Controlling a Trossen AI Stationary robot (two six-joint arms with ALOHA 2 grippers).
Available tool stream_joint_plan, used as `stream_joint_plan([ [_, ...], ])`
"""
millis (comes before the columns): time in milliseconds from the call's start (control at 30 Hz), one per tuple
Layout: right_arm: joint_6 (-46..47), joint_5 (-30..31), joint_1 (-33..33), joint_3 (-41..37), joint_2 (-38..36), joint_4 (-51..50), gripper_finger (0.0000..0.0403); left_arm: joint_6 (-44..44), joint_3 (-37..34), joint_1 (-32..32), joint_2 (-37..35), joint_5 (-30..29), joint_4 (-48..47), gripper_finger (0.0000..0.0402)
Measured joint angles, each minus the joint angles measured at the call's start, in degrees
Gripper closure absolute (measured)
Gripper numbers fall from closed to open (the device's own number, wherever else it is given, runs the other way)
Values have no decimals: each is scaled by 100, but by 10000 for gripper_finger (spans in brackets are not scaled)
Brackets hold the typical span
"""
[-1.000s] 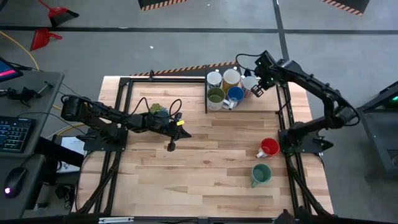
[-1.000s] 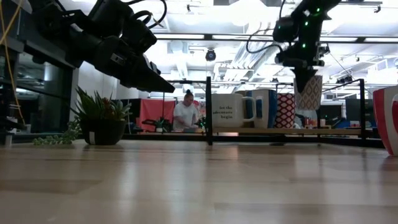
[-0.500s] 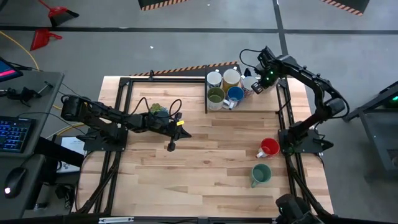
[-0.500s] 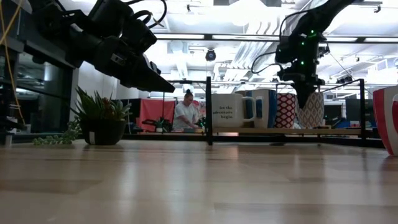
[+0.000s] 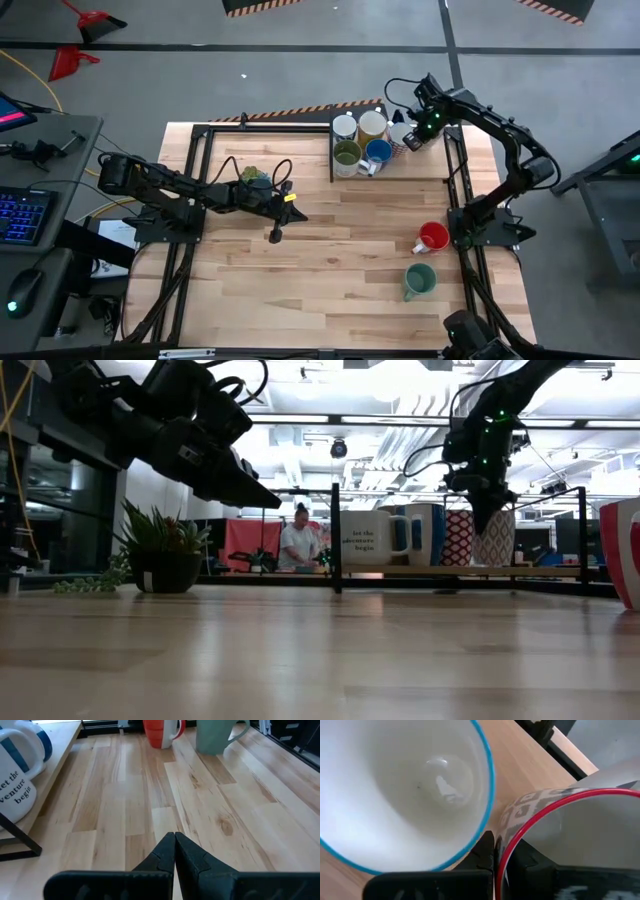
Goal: Place coffee mugs
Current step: Put the white gray mug on the shelf
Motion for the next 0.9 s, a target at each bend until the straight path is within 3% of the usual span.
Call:
stream_joint_plan([
  [533, 96, 358, -145, 0, 0, 39, 403, -108, 0, 0, 0, 0, 1, 401],
  [900, 66, 37, -224, 0, 0, 42, 403, -106, 0, 0, 0, 1, 1, 401],
])
